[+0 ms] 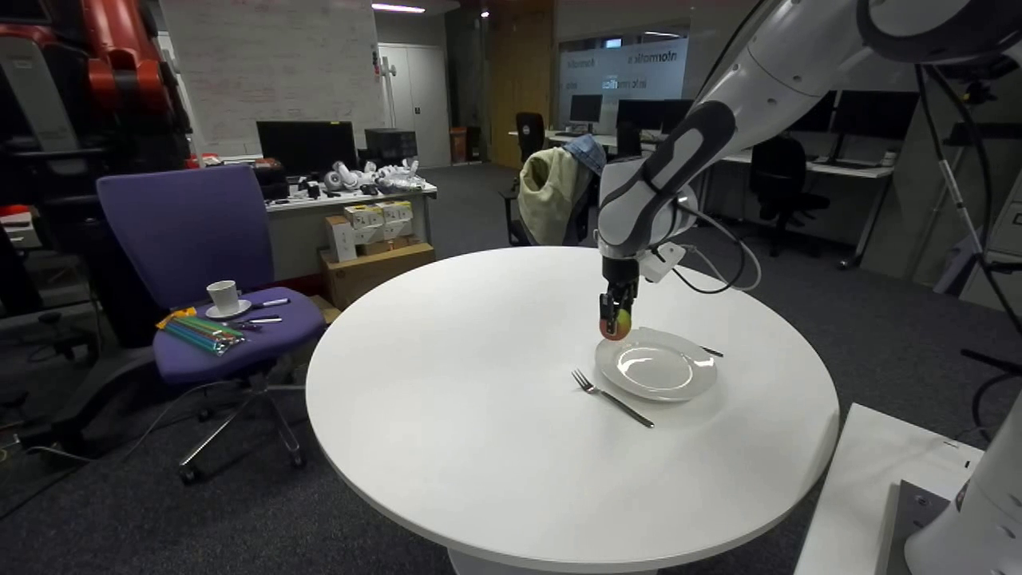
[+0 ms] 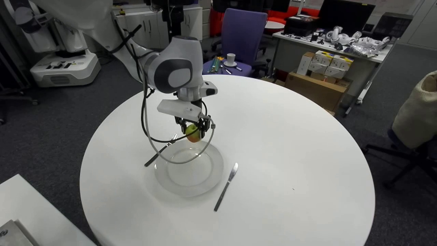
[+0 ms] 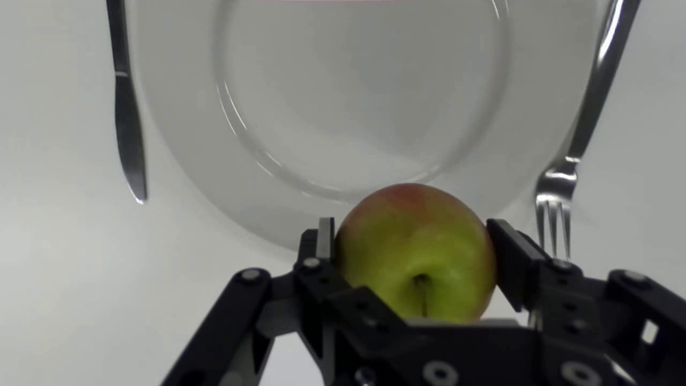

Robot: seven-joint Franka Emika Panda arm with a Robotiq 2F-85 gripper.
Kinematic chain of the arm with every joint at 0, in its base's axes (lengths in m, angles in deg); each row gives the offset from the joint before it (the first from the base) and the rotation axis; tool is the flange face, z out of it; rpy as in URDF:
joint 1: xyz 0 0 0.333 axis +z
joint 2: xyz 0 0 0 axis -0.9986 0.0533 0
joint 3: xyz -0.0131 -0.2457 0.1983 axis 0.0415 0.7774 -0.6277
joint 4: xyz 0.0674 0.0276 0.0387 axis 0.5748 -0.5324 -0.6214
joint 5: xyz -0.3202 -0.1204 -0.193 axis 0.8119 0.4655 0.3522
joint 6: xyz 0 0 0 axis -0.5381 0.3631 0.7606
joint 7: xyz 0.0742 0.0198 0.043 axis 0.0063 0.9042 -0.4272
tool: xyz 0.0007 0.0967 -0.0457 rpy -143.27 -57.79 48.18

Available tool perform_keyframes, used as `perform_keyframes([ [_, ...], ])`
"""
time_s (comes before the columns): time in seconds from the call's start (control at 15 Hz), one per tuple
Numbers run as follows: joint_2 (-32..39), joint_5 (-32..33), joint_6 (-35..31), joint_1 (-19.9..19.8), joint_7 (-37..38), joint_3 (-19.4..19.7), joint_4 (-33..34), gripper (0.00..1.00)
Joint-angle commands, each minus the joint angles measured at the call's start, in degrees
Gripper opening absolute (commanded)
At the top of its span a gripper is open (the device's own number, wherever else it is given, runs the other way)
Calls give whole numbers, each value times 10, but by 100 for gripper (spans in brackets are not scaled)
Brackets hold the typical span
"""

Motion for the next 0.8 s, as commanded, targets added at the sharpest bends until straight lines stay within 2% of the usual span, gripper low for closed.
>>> perform_keyframes([
  [0.0,5,-43,34,-14,-22,-44,54,48],
  [0.2,24,-88,64,-20,-34,-72,98,48],
  [0.4,45,-113,103,-18,-38,-83,141,48],
  [0.73,92,-100,150,0,-18,-84,205,48],
])
